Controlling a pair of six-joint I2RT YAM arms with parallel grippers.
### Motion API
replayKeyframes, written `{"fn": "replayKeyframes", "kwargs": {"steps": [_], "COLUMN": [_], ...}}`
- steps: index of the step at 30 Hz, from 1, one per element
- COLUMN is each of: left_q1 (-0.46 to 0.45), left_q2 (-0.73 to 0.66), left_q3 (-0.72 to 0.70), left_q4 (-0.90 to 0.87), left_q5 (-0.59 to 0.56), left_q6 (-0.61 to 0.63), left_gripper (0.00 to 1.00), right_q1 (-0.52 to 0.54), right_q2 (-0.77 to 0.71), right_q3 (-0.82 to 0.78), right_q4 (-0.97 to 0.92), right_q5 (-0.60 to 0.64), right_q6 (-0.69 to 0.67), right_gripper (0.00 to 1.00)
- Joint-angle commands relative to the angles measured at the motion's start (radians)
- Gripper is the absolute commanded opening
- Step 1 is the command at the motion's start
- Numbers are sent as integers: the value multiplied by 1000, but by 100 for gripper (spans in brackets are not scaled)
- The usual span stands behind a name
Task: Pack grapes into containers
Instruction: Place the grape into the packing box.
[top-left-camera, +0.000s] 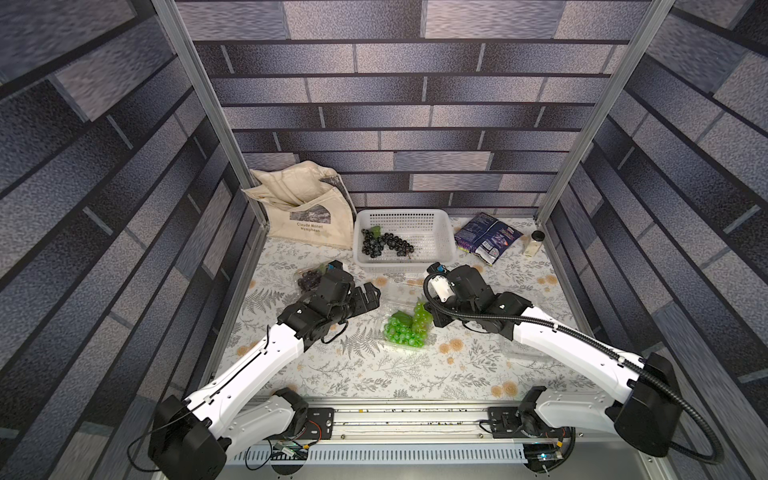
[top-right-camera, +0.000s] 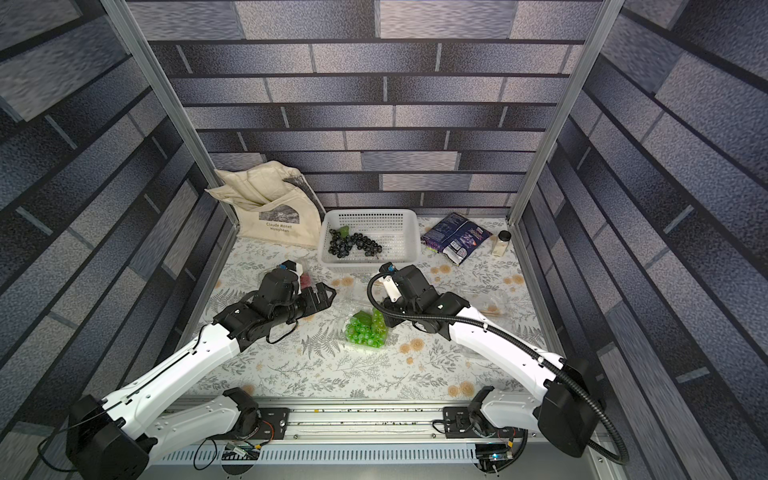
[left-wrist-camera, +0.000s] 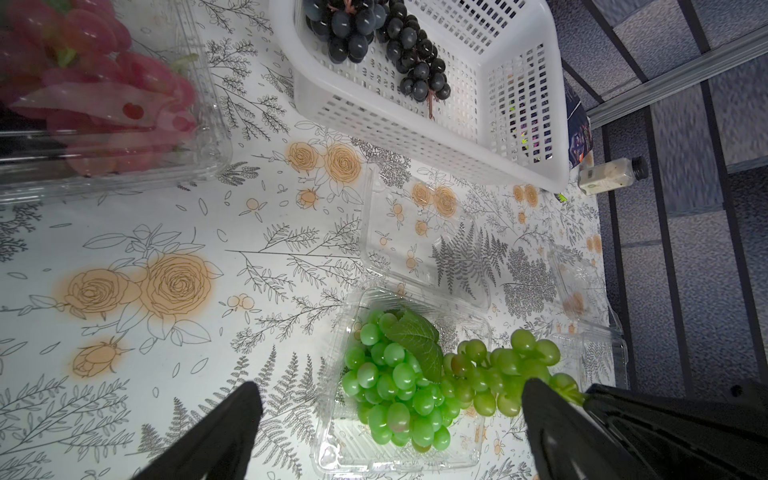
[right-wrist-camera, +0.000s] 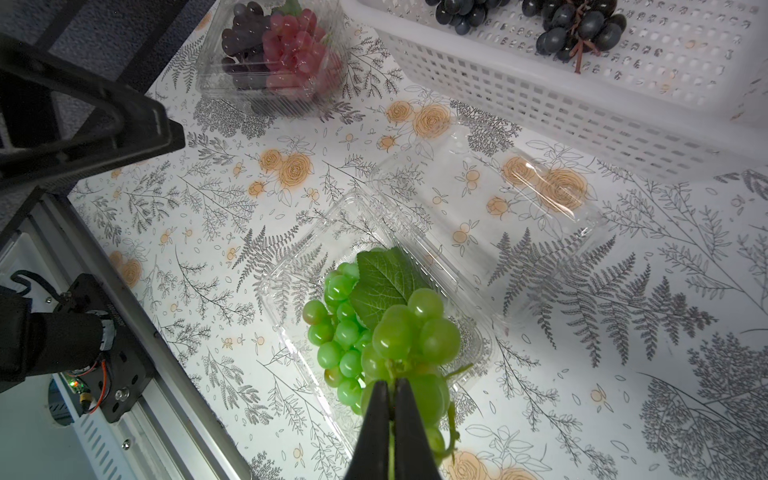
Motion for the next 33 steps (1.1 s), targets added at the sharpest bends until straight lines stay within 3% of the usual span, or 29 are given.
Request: {"fn": "replayKeyframes", "kwargs": {"steps": [1,20,33], "left_q1": [-7,-1,4], "left_q2": [-28,0,-27], "left_q3": [-24,-35,-44], "left_q4": [13,47,33], "left_q5": [-26,-6,-9], "left_q6": [-19,-11,-13], "left_gripper": [100,100,100], "right_q1": [18,133,150], "right_q2": [42,314,391], "right_q3": [-12,154,139], "right_q4": [53,152,161], "right_q5": [5,-43,-46], "right_q6": [16,32,61], "right_gripper": [0,0,0]}}
